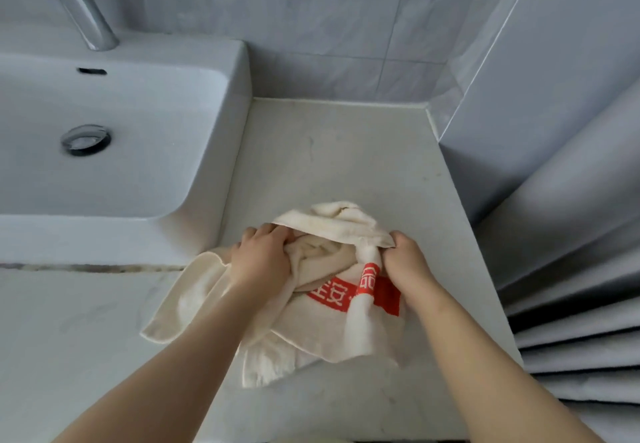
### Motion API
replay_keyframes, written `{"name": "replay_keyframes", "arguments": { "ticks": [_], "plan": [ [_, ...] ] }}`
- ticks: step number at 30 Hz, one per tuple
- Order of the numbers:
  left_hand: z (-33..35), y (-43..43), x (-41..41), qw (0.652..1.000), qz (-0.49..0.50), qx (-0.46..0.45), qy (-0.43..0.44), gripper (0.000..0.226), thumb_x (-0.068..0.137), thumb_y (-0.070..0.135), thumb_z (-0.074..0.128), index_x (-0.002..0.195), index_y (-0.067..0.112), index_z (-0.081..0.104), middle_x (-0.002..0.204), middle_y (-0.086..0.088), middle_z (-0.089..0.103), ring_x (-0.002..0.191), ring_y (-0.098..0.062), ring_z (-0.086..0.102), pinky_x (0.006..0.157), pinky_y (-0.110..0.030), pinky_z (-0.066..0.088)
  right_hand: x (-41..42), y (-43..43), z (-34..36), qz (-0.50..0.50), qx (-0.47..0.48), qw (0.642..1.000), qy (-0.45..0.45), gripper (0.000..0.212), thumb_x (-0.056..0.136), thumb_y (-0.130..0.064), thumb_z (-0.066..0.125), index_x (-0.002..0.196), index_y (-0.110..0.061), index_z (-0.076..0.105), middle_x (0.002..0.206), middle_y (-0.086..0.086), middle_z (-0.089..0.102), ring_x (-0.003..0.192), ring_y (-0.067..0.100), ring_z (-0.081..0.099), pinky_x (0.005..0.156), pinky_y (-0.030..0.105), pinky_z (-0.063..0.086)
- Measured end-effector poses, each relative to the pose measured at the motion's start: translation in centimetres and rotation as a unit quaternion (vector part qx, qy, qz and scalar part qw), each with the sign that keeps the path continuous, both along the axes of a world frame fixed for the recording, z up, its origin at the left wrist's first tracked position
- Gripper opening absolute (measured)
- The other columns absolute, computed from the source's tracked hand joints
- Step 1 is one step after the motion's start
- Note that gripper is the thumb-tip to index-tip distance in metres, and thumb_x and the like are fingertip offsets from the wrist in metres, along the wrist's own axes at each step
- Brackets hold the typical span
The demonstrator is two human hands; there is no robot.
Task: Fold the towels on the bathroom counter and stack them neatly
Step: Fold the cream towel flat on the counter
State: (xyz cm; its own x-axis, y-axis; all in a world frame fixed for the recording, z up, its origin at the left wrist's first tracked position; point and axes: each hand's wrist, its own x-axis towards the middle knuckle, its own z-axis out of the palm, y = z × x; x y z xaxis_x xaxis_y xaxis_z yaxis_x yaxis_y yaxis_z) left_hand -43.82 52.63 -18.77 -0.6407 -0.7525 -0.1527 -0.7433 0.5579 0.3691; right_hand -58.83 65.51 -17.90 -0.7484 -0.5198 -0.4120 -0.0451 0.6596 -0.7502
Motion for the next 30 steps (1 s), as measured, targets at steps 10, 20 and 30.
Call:
{"name": "replay_keyframes", "arguments": {
  "ticks": [10,20,30],
  "plan": [
    [-1.0,-0.4,-1.0,0.999,0.026,-0.027,-0.040,0.056,0.077,0.071,0.038,0.124,0.040,0.041,0.136,0.017,0.039,0.132,-0.013,0.026,0.097,-0.040,0.030,-2.7,-1.9,5.0,-0.027,-0.148,0.903,-0.403,0.023,0.085,-0.021,0.049,0.078,-0.007,0.066,0.061,0.007,0.067,0.052,0.016,0.064,0.049,0.021,0.052],
    [-2.4,-0.4,-1.1,0.996,0.025,-0.080,-0.040,0.060,0.070,0.064,0.024,0.126,0.046,0.040,0.138,0.024,0.037,0.132,-0.009,0.029,0.096,-0.037,0.029,-4.2,-5.5,2.8,-0.170,-0.377,0.886,-0.211,0.060,0.087,-0.031,0.052,0.143,-0.028,0.029,0.137,-0.008,0.039,0.133,0.014,0.035,0.100,0.031,0.028],
    [-0.9,0.2,-1.2,1.000,-0.016,-0.016,0.014,0.068,0.069,0.067,0.017,0.109,0.035,0.061,0.102,0.010,0.059,0.102,-0.016,0.053,0.079,-0.027,0.042,-0.9,-4.1,-3.7,0.118,-0.128,0.960,0.217,0.017,0.079,-0.034,0.063,0.085,-0.018,0.063,0.085,-0.001,0.064,0.088,0.022,0.059,0.070,0.025,0.038]
  ]
}}
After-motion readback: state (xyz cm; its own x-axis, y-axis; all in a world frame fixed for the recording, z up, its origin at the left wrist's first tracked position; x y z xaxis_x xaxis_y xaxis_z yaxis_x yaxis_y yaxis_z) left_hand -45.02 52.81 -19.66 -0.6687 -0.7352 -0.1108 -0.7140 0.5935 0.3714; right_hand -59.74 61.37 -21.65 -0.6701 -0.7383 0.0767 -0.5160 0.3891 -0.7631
